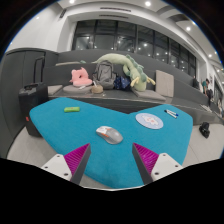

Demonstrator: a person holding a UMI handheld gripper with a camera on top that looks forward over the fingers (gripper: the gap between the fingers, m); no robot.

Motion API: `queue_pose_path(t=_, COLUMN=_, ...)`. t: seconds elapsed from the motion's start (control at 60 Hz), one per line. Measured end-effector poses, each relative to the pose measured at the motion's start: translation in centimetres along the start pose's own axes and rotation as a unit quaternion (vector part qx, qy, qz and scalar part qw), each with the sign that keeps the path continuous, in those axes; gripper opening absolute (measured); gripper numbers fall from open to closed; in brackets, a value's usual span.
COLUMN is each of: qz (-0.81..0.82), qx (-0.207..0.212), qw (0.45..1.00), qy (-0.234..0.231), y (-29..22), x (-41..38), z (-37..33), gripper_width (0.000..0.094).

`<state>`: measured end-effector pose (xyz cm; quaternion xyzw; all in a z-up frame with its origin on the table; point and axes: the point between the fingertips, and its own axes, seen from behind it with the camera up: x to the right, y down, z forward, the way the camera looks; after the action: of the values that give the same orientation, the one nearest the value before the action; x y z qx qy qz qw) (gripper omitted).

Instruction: Arrange mouse

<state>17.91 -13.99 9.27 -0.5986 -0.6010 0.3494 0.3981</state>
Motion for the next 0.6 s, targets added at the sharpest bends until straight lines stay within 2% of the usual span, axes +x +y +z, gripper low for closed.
queue_pose_path(t=0.317, qz=-0.019, qx=0.022, qw=1.0, qy=-0.003, y=-0.6, x=0.1, z=4.0, gripper_width=0.0855)
queue_pose_path(t=0.467, qz=-0.024, qx=0.014, qw=1.0, qy=0.007, y=-0.8, x=0.9, z=7.8, gripper_width=0.0856)
queue_pose_path(t=0.6, qz=-0.027, qx=-0.009, qw=0.999, qy=0.02, y=0.0, x=1.5, z=11.3, gripper_width=0.0857)
